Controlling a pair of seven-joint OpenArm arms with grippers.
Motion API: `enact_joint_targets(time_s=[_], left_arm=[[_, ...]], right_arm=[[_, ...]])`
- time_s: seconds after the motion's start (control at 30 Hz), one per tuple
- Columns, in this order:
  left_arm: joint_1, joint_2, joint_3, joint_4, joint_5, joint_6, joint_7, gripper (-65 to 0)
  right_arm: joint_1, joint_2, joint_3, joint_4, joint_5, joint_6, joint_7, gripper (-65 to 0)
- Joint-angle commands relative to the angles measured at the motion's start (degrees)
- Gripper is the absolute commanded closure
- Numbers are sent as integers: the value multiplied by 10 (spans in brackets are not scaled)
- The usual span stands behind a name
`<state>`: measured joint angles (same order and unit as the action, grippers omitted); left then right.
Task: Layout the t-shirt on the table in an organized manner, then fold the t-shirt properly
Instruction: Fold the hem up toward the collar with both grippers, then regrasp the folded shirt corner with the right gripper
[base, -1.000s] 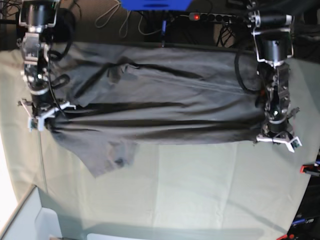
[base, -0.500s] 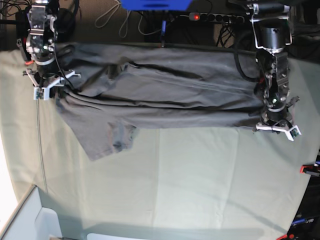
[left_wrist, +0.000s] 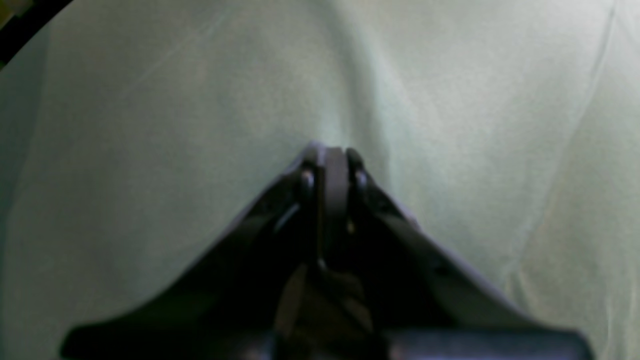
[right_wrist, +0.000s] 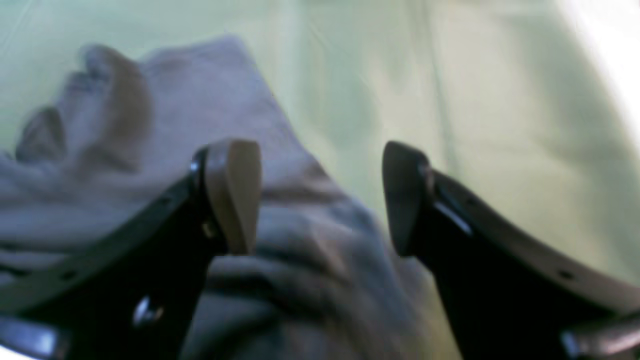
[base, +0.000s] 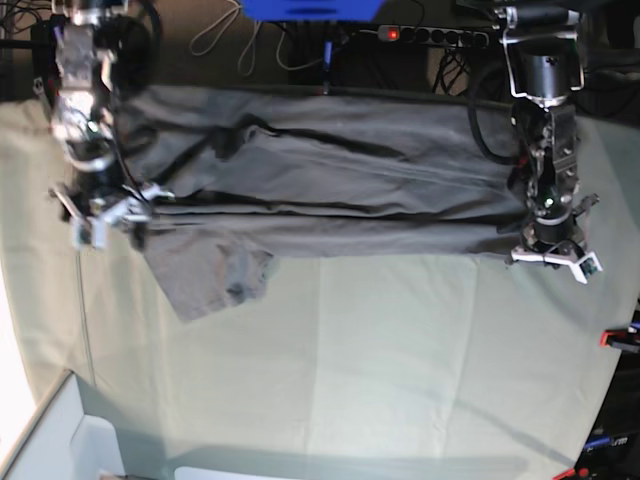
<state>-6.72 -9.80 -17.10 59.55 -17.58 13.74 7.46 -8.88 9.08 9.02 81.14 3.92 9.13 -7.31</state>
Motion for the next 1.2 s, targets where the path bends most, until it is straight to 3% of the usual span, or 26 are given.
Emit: enact_joint_targets(time_s=[0.0, 0.17, 0.33, 0.77, 0.93, 1.17], left_arm=[[-11, -6, -1, 12, 5, 0, -14, 0], [-12, -5, -1, 11, 5, 0, -14, 0], [-13, -4, -1, 11, 5, 0, -14, 0], [-14, -5, -1, 8, 5, 0, -14, 0], [-14, -5, -2, 9, 5, 0, -14, 0], [-16, -5, -2, 8, 5, 0, -14, 0]], right_arm=[[29, 16, -9, -15, 1, -1, -2, -394], [131, 34, -32, -154, 1, -1, -30, -394], [169, 48, -33, -240, 1, -1, -30, -393], [152, 42, -110, -242, 1, 11, -28, -381], [155, 42, -106, -239, 4, 11, -28, -286], [149, 46, -108, -193, 3, 11, -31, -341]])
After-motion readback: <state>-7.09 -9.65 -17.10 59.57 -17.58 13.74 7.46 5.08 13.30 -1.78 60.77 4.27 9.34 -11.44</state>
